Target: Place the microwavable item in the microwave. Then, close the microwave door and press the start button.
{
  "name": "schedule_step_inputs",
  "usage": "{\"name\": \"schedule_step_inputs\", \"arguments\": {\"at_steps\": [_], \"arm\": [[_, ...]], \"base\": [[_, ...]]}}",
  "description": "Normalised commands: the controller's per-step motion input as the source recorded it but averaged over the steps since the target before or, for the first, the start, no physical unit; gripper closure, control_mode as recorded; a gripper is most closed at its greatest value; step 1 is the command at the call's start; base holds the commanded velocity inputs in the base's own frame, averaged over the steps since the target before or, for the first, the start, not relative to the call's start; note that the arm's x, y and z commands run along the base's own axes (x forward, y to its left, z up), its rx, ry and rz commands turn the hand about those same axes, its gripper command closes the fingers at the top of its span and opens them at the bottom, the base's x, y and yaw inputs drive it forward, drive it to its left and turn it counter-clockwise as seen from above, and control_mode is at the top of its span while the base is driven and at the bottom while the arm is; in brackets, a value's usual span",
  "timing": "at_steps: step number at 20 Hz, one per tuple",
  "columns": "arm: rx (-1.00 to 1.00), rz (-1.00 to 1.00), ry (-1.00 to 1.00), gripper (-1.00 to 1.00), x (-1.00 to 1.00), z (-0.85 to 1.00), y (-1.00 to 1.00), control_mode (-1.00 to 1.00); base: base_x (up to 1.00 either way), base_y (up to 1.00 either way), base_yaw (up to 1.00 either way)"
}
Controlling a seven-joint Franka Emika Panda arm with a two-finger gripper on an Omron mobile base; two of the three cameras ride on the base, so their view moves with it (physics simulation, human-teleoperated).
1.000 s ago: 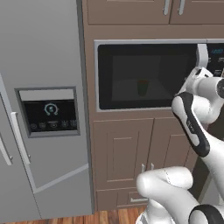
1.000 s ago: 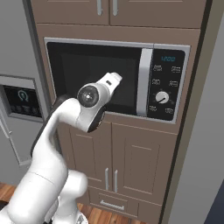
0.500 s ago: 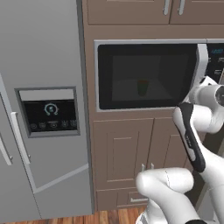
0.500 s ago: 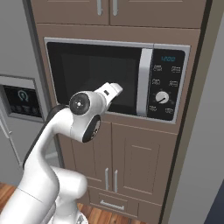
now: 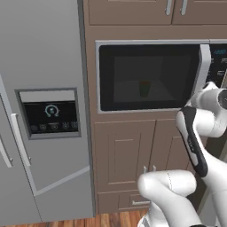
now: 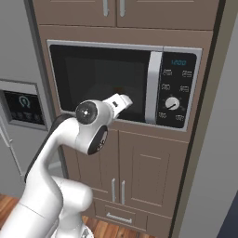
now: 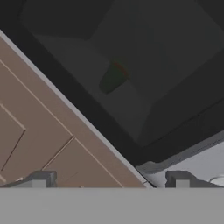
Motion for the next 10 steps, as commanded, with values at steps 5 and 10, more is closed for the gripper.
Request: {"name": "schedule_step_inputs", "arguments": {"at_steps": [5,10], "arm": [[0.08,-0.12,0.00,-1.00,-0.04,-0.01,-0.01,-1.00],[0.07,-0.11,0.00,-1.00,-0.01,0.00,0.00,-1.00]], "base": [[0.00,0.00,0.00],[0.00,0.00,0.00]]}}
